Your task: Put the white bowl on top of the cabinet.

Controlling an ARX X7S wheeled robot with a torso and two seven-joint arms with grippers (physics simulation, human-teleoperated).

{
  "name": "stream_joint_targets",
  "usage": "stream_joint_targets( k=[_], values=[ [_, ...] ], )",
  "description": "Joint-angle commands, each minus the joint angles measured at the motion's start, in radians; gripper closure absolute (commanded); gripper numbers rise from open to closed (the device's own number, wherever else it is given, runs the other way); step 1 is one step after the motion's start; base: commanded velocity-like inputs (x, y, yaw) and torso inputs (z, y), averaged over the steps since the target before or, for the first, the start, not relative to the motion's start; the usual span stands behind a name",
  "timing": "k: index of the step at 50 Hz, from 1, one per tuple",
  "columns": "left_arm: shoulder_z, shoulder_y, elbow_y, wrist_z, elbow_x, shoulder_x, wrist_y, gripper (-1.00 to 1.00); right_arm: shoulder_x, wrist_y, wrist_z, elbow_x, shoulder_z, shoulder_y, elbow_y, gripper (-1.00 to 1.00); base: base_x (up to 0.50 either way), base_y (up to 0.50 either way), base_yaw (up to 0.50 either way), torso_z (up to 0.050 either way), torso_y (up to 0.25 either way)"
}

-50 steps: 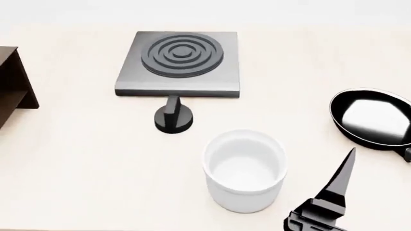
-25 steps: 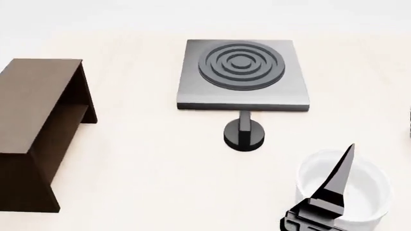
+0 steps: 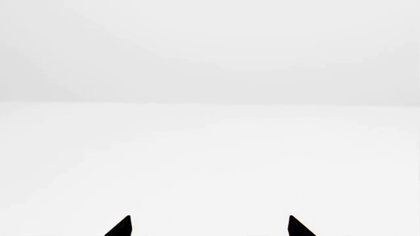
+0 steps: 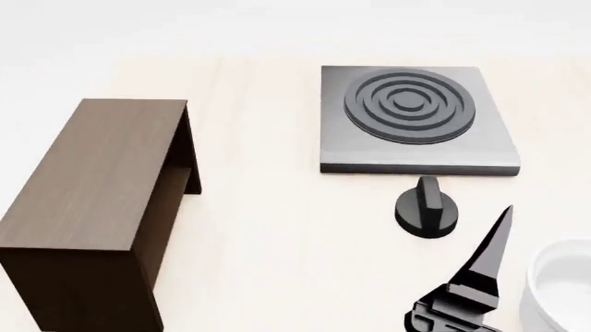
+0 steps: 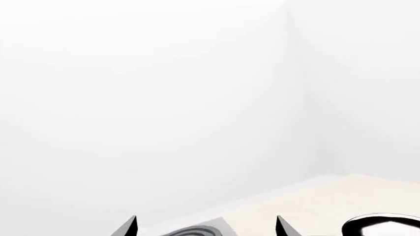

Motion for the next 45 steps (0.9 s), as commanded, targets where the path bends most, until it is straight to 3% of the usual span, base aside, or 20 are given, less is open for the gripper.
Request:
stream_joint_targets(
  k=[1,8,23,45],
  values=[
    [-0.011,0.003,-0.012,0.027,-0.001,0.016,0.018,-1.00,-0.014,-0.025,-0.028,-0.008,0.020,-0.004,0.014,-1.00,0.00,0.00,0.00,0.000,0.000],
    [-0.008,0.007,-0.013,0.023,-0.007,0.013,0.024,-1.00,-0.004,-0.039,-0.036,-0.015,0.011,-0.011,0.016,-1.00,0.01,0.00,0.00,0.000,0.000],
    [0.003,0.011,-0.014,0.016,-0.016,0.006,0.031,-1.00,0.001,-0.039,-0.025,-0.012,0.002,-0.008,0.026,-1.00,0.45,0.00,0.00,0.000,0.000],
    [0.015,0.017,-0.019,0.005,-0.026,-0.002,0.042,-1.00,0.023,-0.030,-0.002,-0.031,-0.025,-0.005,0.031,-1.00,0.08,0.09,0.00,0.000,0.000]
  ],
)
